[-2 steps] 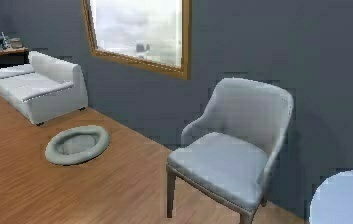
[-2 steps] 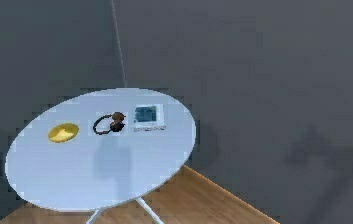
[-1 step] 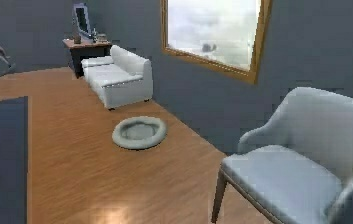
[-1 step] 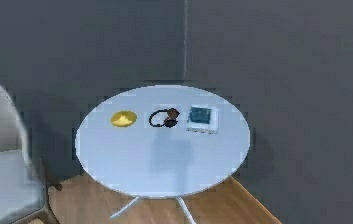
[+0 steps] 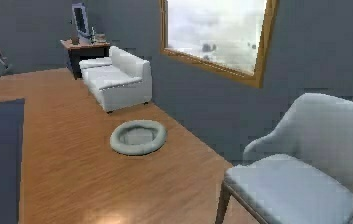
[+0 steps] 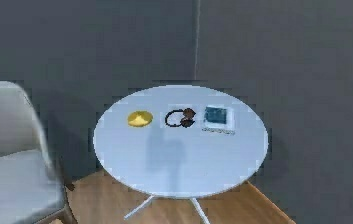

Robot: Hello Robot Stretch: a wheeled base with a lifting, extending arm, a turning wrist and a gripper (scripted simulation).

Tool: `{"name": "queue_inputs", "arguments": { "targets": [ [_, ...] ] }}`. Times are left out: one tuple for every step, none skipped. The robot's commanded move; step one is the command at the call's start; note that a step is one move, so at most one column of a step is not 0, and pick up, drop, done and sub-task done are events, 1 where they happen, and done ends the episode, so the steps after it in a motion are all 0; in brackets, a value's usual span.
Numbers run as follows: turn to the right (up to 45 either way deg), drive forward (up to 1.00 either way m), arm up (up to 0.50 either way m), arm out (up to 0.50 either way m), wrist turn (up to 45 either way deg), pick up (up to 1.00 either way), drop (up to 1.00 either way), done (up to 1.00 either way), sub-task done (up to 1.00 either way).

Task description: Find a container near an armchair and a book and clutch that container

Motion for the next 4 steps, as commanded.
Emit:
{"name": "queue_inputs", "arguments": {
  "targets": [
    [45.0,0.0,0.0,0.0,0.0,0.0,0.0,0.0,0.0],
    [45.0,0.0,0.0,0.0,0.0,0.0,0.0,0.0,0.0],
    [45.0,0.0,0.0,0.0,0.0,0.0,0.0,0.0,0.0],
    [6.0,0.0,0.0,0.0,0.0,0.0,0.0,0.0,0.0]
  ]
}}
